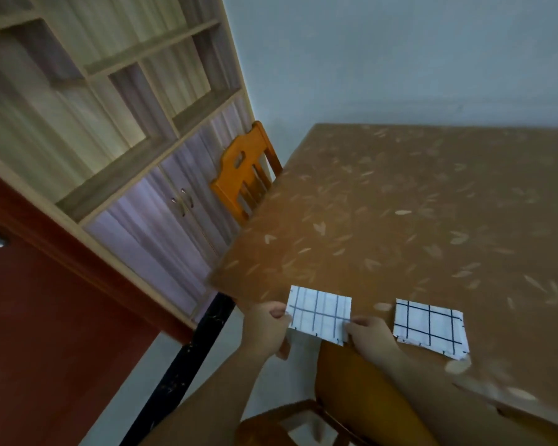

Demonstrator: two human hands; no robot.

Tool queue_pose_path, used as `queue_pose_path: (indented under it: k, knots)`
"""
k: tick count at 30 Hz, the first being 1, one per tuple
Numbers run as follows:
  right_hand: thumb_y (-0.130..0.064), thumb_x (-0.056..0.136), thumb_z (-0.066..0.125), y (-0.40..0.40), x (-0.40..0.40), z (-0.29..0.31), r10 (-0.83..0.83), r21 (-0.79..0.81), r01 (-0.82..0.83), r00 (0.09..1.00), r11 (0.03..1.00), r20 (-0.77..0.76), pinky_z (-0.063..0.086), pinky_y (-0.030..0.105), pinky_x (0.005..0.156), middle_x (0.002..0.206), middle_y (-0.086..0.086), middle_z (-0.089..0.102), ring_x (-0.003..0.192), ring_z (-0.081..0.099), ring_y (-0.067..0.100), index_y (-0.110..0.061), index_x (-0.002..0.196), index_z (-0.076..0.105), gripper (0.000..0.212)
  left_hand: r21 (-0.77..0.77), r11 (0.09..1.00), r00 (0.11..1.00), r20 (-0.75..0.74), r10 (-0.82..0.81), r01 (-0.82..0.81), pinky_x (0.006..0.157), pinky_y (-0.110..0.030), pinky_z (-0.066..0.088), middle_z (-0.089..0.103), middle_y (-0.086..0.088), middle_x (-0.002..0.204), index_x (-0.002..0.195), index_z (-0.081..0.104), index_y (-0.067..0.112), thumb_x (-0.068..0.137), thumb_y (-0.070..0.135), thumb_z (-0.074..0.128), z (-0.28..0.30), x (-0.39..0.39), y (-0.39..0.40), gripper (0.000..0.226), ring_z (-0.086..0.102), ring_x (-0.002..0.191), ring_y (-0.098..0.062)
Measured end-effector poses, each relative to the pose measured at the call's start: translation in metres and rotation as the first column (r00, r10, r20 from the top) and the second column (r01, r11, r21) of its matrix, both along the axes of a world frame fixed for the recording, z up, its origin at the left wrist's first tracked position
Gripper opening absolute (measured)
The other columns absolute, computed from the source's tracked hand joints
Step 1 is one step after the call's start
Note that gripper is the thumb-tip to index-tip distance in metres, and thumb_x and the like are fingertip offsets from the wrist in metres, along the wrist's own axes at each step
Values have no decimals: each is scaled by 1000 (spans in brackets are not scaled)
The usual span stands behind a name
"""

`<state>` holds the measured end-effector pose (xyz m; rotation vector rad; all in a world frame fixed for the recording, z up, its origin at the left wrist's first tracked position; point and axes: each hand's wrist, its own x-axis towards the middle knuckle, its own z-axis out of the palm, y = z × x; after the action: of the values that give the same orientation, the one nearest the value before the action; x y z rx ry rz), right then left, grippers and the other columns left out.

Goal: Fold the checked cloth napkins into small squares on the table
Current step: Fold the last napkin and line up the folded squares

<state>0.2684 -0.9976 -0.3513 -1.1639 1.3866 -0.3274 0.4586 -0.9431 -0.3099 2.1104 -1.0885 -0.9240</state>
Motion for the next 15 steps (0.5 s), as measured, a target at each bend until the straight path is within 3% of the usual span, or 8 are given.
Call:
queue_pose_path:
  k: [3, 7, 11, 15]
  knots:
    - [-9, 90, 55, -28, 17, -15, -80, -4, 80, 994, 997, -70, 33, 20, 40, 49, 1, 53, 45, 45, 17, -13, 56, 57, 35, -8, 1000, 1000, -6, -13, 13, 71, -22, 43, 60, 13, 71, 77, 67, 21, 88, 4, 63, -22, 18, -33, 21, 57, 73, -8]
    - [-13, 88, 59, -53, 43, -27, -222, -67, 213, 957, 975, -186, 32, 13, 31, 62, 0, 64, 55, 57, 14, -13, 74, 68, 17, -21, 999, 1000, 16, -23, 24, 71, -18, 42, 71, -1, 91, 100, 74, 7, 88, 6, 63, -54, 40, -75, 16, 61, 82, -10]
    - [-17, 90, 58, -63, 65, -45, -308, -105, 289, 904, 951, -297, 38, 18, 39, 70, -2, 66, 63, 61, 13, -17, 80, 71, 16, -26, 992, 992, 42, -121, 122, 58, -4, 38, 74, 1, 97, 101, 74, 11, 90, 7, 59, -88, 55, -100, 18, 61, 81, -6]
    - [-20, 89, 59, -61, 78, -57, -331, -145, 298, 852, 943, -406, 38, 20, 43, 69, 0, 65, 62, 59, 13, -15, 77, 71, 17, -23, 979, 980, 16, -200, 200, 75, -17, 45, 73, -1, 102, 106, 73, 11, 91, 7, 58, -105, 68, -103, 21, 63, 88, -8]
